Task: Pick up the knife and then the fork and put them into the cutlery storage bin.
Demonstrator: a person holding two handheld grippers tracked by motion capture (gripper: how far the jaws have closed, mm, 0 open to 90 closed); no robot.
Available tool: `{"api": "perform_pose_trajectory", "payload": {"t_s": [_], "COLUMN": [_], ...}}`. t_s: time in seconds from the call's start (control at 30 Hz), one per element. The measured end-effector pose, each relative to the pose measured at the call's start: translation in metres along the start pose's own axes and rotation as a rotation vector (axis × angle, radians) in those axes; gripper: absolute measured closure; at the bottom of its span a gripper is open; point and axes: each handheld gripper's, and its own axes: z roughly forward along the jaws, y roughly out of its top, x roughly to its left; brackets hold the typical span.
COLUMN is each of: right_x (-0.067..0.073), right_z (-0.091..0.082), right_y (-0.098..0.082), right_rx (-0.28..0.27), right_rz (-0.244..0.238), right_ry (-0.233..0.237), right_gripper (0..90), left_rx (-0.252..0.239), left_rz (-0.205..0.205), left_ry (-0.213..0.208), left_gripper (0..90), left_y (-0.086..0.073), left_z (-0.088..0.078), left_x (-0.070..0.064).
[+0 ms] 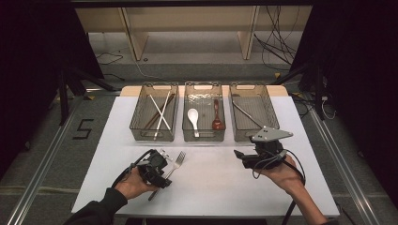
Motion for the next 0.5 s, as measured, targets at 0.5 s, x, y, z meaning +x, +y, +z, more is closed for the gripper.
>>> {"api": "perform_pose_trajectory", "payload": {"t_s": [0.5], "right_x": [0.0047], "right_z": [0.0053], "right_y": [-0.0017], "right_rx": [0.022], "right_rz": [-0.013], "right_ry": [0.022], "right_gripper": [29.2], "left_rx": [0.017], "left_rz": [0.022], "left_ry": [0.001], "left_gripper": [59.4], "left_y": [0.0030], "left_z": [0.0034], "left_x": [-0.0001]}}
